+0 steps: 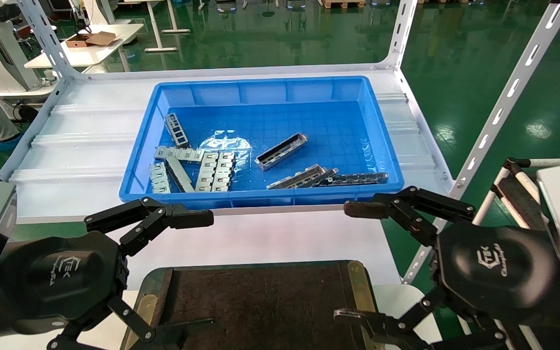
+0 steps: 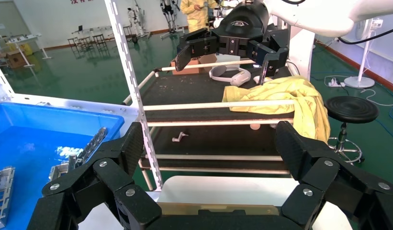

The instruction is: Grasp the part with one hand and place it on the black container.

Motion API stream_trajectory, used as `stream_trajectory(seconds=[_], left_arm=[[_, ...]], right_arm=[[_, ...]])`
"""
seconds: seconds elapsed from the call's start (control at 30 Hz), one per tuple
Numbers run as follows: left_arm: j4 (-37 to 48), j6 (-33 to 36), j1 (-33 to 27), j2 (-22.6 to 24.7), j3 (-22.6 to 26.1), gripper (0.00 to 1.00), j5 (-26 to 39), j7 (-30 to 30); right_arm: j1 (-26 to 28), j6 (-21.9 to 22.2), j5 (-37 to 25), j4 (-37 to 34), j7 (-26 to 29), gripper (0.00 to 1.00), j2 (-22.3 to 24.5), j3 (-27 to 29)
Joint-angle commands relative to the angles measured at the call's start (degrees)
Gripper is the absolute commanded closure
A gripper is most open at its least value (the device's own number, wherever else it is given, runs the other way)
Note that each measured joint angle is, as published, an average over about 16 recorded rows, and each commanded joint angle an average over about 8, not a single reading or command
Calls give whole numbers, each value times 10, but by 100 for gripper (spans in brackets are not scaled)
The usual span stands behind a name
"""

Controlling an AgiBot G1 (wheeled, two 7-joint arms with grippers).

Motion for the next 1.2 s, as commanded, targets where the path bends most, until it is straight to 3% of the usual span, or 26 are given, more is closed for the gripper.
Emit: stream_trajectory(seconds=[0.03, 1.2], left_arm=[[0, 0, 0, 0, 0, 0, 0, 0], [0, 0, 0, 0, 0, 0, 0, 0]], right_arm=[[0, 0, 0, 0, 0, 0, 0, 0], [0, 0, 0, 0, 0, 0, 0, 0]])
